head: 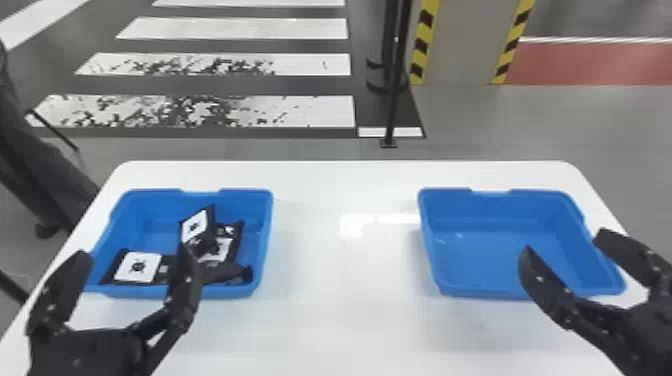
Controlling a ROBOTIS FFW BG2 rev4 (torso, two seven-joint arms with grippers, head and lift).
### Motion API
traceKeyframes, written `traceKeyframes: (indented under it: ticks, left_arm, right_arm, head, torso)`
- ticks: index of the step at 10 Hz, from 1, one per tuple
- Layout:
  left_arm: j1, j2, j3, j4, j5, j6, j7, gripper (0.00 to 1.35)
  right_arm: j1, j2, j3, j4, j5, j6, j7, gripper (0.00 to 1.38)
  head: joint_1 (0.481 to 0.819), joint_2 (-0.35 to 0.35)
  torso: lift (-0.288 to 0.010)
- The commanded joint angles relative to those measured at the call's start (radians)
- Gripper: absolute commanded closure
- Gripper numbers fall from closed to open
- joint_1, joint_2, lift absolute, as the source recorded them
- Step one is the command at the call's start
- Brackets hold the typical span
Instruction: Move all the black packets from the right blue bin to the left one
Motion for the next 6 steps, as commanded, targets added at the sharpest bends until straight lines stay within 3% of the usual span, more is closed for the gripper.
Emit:
traceKeyframes:
  ticks: [1,6]
  left_arm:
    - [0.000,-0.003,0.001,0.000,0.000,-0.002,0.000,0.00]
    - [0.000,-0.003,-0.003,0.000,0.004,0.001,0.000,0.00]
  right_arm:
    - [0.006,0.000,0.000,-0.004,0.001,0.000,-0.004,0.13]
    - [0.008,0.000,0.000,-0.007,-0.001,-0.002,-0.007,0.13]
  head:
    - [0.695,0.008]
    - [0.695,0.008]
  torso:
    - [-0.140]
    - [-0.140]
